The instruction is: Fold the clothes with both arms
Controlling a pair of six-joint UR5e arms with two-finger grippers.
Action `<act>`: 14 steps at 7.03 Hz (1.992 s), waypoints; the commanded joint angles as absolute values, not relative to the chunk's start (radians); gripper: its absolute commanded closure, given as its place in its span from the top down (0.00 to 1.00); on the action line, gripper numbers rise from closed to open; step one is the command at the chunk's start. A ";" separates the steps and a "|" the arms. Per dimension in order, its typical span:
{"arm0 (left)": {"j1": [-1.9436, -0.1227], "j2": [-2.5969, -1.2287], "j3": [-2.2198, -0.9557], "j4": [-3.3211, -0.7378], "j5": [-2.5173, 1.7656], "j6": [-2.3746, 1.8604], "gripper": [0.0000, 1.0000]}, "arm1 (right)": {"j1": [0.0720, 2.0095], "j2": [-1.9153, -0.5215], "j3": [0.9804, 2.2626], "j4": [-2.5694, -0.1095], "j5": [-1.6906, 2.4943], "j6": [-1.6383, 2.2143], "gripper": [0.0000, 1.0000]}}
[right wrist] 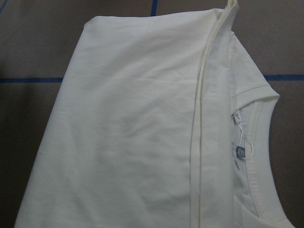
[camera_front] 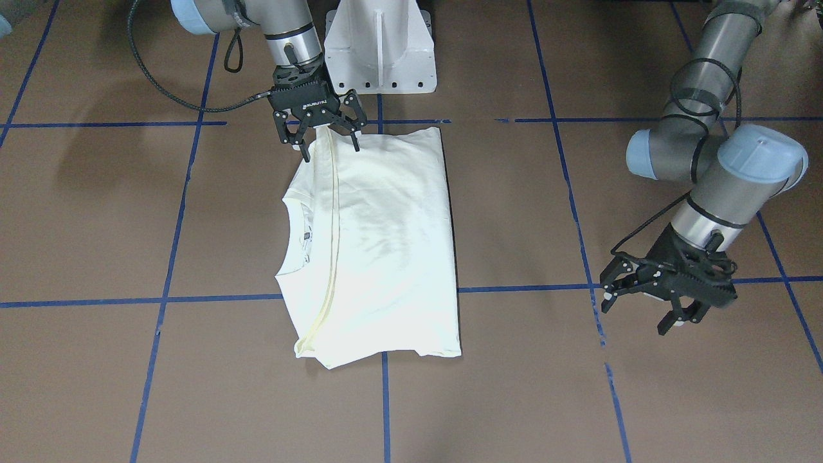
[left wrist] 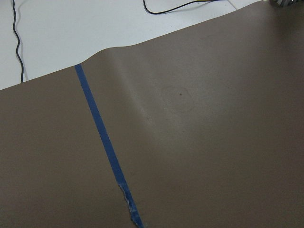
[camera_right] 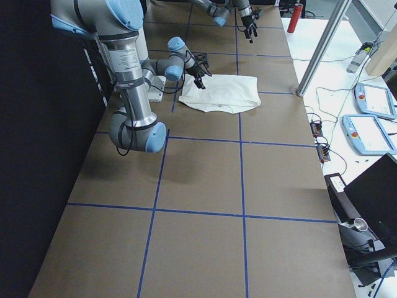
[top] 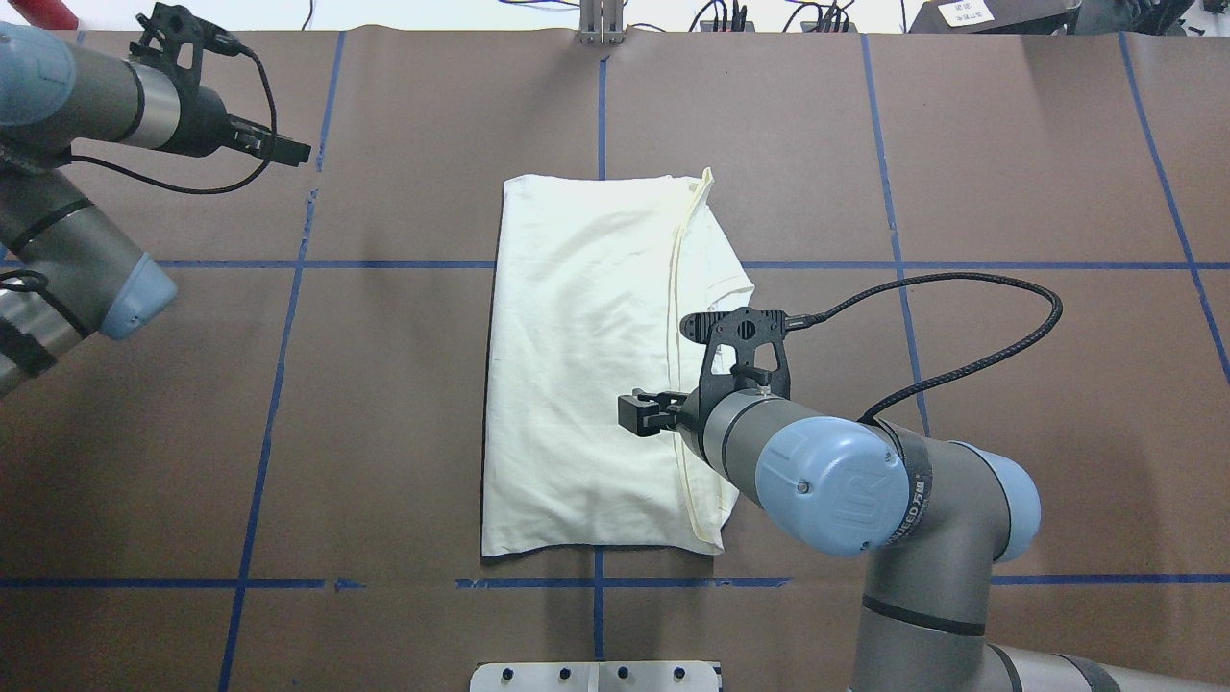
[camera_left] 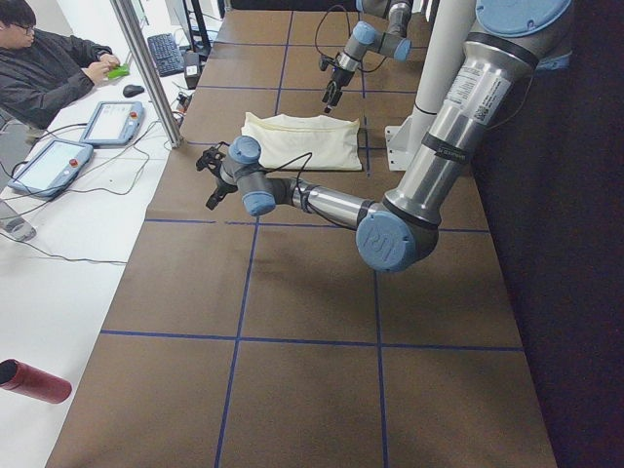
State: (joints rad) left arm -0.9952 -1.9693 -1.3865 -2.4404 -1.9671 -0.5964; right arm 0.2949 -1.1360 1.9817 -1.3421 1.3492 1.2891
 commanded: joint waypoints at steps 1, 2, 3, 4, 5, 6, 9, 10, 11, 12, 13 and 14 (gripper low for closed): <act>-0.996 -1.817 -1.532 -2.441 -1.973 -0.606 1.00 | 0.273 -1.130 1.982 -1.344 1.335 1.190 1.00; -0.996 -1.780 -1.583 -2.441 -1.974 -0.607 1.00 | 0.270 -1.137 1.986 -1.435 1.335 1.067 1.00; -0.994 -1.779 -1.583 -2.439 -1.974 -0.621 1.00 | 0.256 -1.123 1.987 -1.538 1.336 0.970 0.97; -0.993 -1.779 -1.583 -2.441 -1.974 -0.624 1.00 | 0.235 -1.126 2.014 -1.584 1.344 0.891 0.82; -0.992 -1.781 -1.583 -2.441 -1.974 -0.624 1.00 | 0.200 -1.127 2.016 -1.601 1.344 0.864 0.72; -0.991 -1.786 -1.579 -2.439 -1.973 -0.626 1.00 | 0.169 -1.137 2.013 -1.601 1.351 0.865 0.61; -0.991 -1.790 -1.580 -2.441 -1.974 -0.626 1.00 | 0.135 -1.177 2.003 -1.603 1.402 0.880 0.47; -0.991 -1.790 -1.580 -2.441 -1.974 -0.626 1.00 | 0.133 -1.178 2.002 -1.603 1.402 0.882 0.44; -0.991 -1.790 -1.578 -2.441 -1.973 -0.626 1.00 | 0.132 -1.178 2.000 -1.603 1.402 0.882 0.36; -0.991 -1.790 -1.578 -2.441 -1.973 -0.626 1.00 | 0.130 -1.178 2.002 -1.603 1.402 0.882 0.26; -0.991 -1.790 -1.580 -2.441 -1.973 -0.626 1.00 | 0.129 -1.183 2.000 -1.603 1.402 0.882 0.13; -0.991 -1.790 -1.578 -2.441 -1.973 -0.626 1.00 | 0.127 -1.183 2.002 -1.603 1.402 0.882 0.08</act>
State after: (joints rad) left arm -0.9909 -1.7901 -1.5791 -2.4406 -1.9727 -0.6259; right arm 0.1292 -1.1812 2.0011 -1.6030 1.4020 0.8820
